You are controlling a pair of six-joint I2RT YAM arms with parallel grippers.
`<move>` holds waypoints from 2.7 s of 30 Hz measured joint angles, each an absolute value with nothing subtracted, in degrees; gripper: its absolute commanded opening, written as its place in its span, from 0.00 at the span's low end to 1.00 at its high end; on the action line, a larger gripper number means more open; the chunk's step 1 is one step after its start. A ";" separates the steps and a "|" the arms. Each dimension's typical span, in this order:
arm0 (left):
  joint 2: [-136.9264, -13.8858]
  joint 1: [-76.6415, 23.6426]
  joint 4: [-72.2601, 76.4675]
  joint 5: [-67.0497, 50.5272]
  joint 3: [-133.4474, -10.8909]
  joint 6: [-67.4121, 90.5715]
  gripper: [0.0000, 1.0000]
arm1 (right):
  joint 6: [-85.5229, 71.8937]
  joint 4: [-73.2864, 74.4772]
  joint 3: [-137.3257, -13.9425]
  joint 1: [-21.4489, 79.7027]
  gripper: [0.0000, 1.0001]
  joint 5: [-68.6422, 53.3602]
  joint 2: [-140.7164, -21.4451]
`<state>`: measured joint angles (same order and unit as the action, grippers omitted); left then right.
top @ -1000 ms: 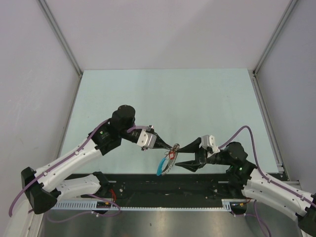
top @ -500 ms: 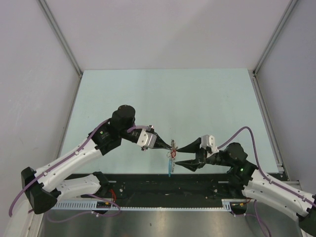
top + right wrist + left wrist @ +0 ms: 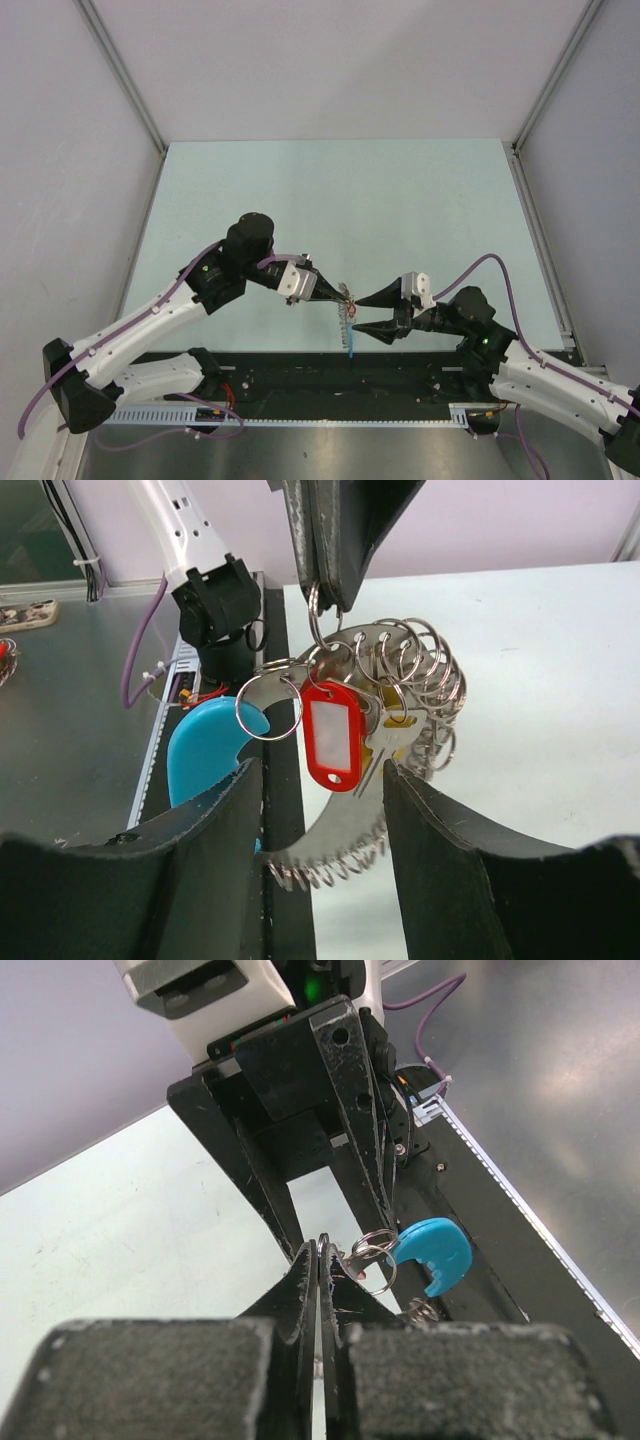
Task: Remove the keys from the keyring
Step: Remove the key from the keyring.
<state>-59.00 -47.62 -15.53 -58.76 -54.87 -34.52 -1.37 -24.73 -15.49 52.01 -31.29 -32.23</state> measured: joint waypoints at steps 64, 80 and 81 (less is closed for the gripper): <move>-59.94 -47.62 -15.57 -58.74 -54.87 -34.52 0.00 | 0.08 -25.17 -17.52 56.93 0.45 -27.57 -36.93; -59.94 -47.62 -15.59 -58.76 -54.87 -34.57 0.00 | 2.66 -21.19 -17.52 57.32 0.46 -21.10 -30.48; -59.94 -47.62 -15.59 -58.78 -54.87 -34.57 0.01 | 3.03 -20.91 -17.52 57.32 0.45 -21.08 -30.15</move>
